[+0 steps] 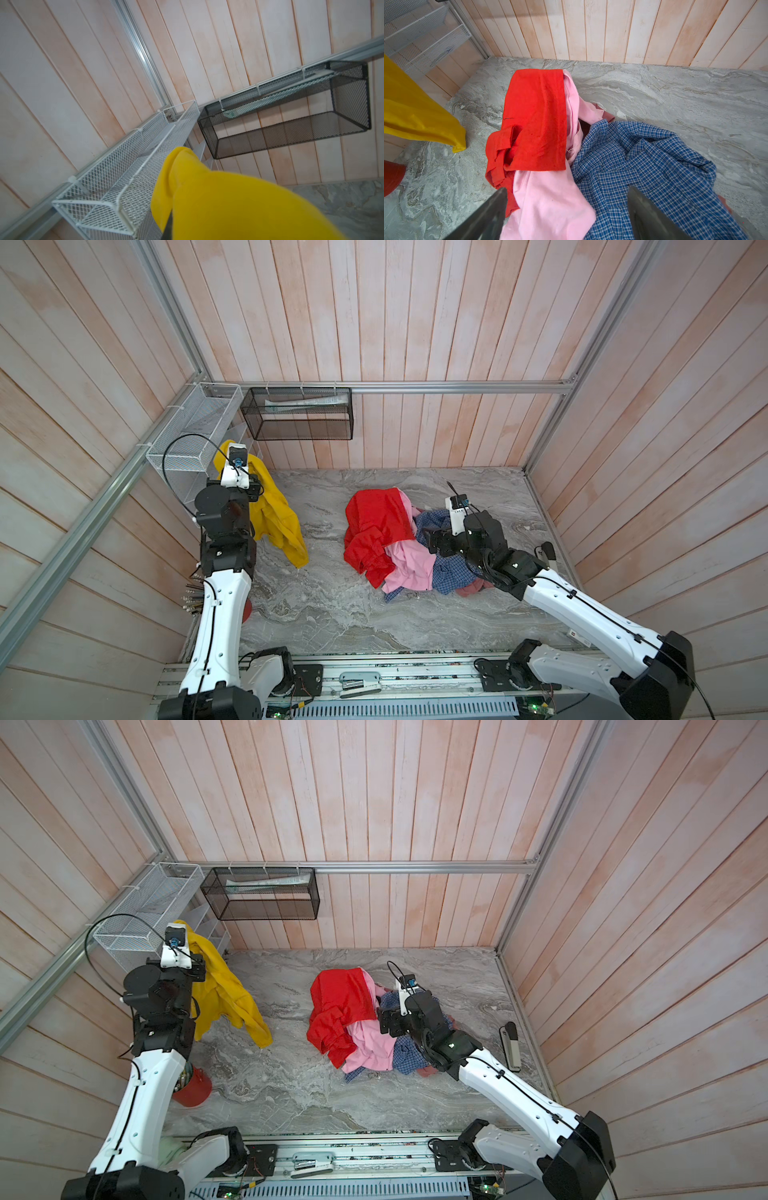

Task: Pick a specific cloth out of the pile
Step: 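Lower the yellow cloth onto the table beside the pile with the left gripper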

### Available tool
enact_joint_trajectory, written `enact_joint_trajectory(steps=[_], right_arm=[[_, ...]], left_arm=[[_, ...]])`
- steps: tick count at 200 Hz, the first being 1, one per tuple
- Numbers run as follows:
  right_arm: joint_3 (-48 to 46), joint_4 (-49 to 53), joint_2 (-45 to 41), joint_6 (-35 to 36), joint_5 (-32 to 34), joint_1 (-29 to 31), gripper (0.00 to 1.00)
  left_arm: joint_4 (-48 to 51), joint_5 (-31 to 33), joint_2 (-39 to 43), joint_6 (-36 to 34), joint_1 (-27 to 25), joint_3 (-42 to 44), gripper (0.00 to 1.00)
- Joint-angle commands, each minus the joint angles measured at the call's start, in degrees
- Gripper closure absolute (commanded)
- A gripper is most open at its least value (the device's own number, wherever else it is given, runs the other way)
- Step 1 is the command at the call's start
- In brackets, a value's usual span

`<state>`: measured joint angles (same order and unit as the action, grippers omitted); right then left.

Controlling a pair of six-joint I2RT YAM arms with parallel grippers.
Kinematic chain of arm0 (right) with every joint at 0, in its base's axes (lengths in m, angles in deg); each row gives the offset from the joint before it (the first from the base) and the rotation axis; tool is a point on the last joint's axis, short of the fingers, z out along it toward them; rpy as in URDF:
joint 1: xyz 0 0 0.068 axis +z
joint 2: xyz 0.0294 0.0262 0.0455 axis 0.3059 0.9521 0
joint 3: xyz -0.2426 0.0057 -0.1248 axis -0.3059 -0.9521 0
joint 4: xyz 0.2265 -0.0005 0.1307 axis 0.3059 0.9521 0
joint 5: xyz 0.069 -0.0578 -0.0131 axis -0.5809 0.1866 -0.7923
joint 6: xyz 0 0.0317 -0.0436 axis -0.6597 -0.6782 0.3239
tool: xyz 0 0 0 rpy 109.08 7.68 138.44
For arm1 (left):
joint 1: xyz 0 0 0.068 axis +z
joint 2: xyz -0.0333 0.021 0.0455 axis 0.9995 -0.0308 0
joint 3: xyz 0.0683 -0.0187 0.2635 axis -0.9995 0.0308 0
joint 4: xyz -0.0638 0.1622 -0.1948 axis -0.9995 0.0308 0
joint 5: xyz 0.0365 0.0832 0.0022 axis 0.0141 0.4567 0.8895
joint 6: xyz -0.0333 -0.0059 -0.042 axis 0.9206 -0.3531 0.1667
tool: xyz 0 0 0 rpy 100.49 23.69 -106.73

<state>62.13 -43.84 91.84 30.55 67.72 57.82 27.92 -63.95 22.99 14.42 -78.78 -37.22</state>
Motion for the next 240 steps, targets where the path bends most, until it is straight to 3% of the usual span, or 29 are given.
enact_joint_trajectory(steps=[1,30,63,114,168,240], right_arm=[[0.27,0.57,-0.27,0.02,1.00,-0.54,0.10],[0.12,0.75,-0.44,-0.83,1.29,-0.68,0.10],[0.13,1.54,-0.67,-1.73,1.74,-0.80,0.10],[-0.29,2.31,-1.31,-2.18,2.18,-0.79,0.10],[-0.39,2.59,-1.33,-2.17,2.22,-0.85,0.10],[-2.56,3.24,-3.64,-2.61,3.24,-1.15,0.10]], left_arm=[[0.89,1.62,-4.68,-1.00,-2.52,0.52,1.00],[1.49,6.01,-13.06,2.13,-6.17,-1.73,1.00],[5.99,6.84,-19.58,11.75,-7.65,-4.76,1.00],[12.29,8.78,-24.44,24.72,-8.50,-0.82,1.00],[22.45,8.14,-29.39,33.39,-8.57,-1.70,1.00],[26.56,11.24,-33.90,42.52,-7.06,1.13,1.00]])
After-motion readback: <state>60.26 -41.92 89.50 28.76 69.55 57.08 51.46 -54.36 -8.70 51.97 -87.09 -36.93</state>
